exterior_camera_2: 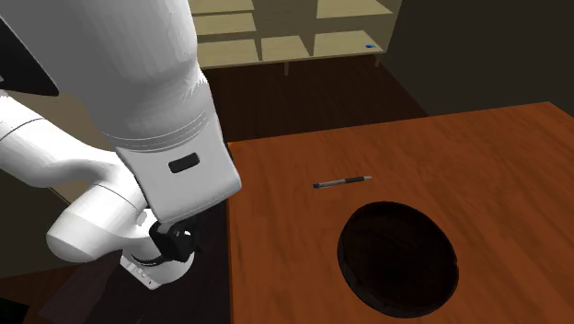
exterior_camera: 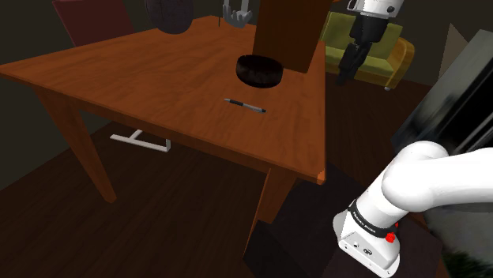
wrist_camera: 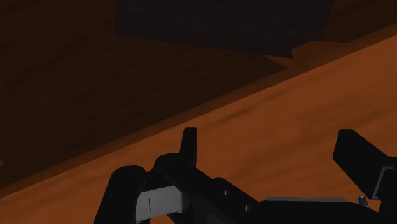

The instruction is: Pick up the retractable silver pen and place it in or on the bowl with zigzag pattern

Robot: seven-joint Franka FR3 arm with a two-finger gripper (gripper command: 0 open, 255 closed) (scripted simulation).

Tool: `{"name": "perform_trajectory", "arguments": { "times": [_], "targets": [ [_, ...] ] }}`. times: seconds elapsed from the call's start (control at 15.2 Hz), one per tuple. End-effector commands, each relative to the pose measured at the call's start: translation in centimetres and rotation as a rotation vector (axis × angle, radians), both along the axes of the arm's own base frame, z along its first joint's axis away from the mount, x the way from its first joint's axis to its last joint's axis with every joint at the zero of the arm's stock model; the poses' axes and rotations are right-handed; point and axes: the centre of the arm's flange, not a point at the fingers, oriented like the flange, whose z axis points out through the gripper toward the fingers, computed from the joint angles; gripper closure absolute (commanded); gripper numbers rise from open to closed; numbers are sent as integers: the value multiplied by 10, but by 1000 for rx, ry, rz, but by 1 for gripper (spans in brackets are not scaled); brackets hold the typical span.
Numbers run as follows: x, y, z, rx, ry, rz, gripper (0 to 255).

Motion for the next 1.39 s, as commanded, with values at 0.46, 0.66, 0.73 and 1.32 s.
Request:
{"name": "perform_trajectory", "arguments": {
  "times": [0.46,0.66,0.73,1.32],
  "targets": [
    [64,61,-22,13,-11,133,0],
    [88,90,-32,19,-15,189,0],
    [96,100,-35,21,-17,208,0],
    [159,196,-60,38,-30,379,0]
  ]
}}
